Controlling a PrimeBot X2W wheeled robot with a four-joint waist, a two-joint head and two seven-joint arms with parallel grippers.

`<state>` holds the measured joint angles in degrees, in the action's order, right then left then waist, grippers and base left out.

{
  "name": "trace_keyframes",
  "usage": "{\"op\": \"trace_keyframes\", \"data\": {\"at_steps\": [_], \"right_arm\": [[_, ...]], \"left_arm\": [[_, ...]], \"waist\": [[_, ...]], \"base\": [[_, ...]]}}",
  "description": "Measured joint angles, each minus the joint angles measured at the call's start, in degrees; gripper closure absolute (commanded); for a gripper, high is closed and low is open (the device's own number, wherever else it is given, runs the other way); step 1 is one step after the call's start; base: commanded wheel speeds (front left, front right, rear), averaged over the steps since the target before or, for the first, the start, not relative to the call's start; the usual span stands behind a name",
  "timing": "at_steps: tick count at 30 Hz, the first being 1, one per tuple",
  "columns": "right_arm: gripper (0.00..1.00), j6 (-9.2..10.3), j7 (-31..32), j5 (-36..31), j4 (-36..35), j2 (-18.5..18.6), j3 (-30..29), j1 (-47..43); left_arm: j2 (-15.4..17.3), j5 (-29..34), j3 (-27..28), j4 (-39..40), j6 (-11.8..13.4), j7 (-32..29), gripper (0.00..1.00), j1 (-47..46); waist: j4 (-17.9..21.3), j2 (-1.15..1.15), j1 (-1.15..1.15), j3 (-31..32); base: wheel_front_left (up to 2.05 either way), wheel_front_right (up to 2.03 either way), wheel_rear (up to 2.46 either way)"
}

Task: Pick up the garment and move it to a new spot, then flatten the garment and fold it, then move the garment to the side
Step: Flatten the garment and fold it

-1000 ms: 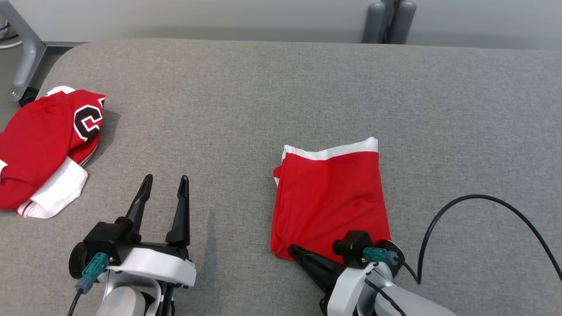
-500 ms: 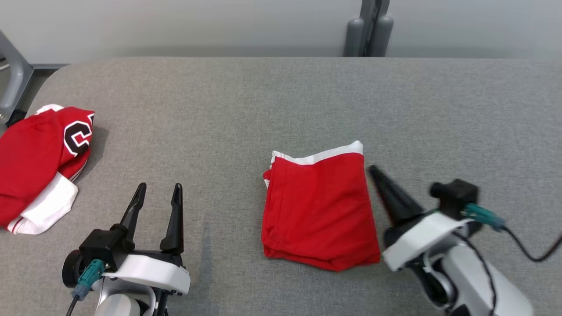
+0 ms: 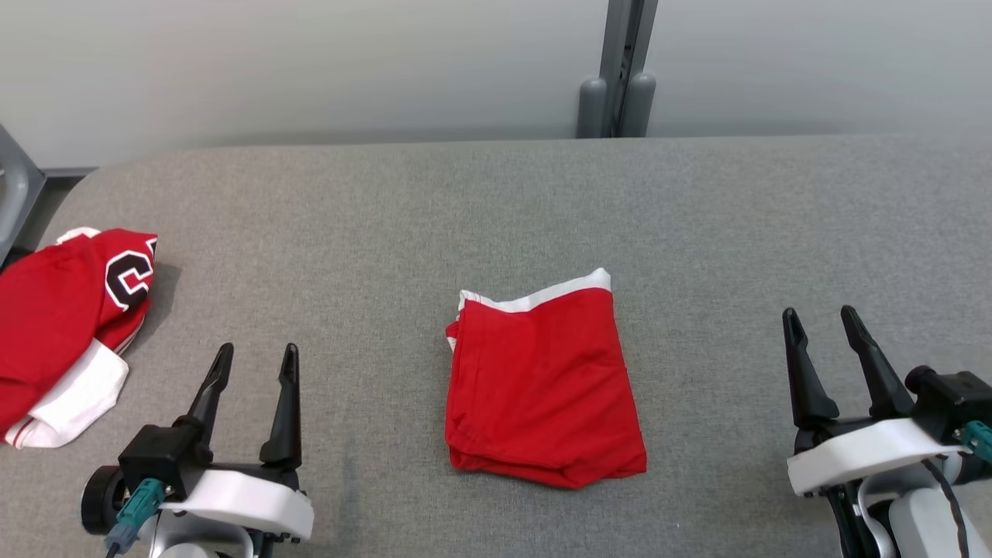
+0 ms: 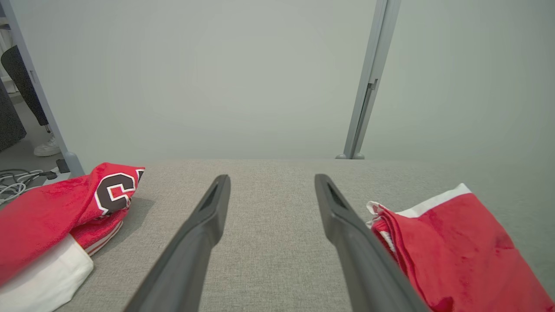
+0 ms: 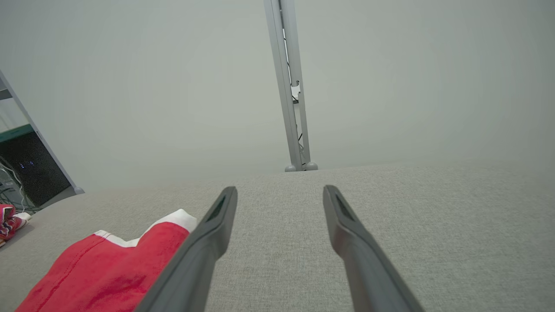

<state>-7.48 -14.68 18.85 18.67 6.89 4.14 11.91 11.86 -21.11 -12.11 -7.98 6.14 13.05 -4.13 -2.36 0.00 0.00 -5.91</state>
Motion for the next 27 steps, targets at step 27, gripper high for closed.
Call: {"op": "trace_keyframes", "data": {"at_steps": [27], "right_arm": [[0.00,0.00,11.12,-5.19,-14.44,-2.67,-5.70,-15.97]], "left_arm": [[3.65,-0.77,0.49,5.16,2.69,-3.97,0.00,11.68]], "waist": [[1.42,0.00,0.00,9.12]], "base": [[0.00,0.00,0.00]]}}
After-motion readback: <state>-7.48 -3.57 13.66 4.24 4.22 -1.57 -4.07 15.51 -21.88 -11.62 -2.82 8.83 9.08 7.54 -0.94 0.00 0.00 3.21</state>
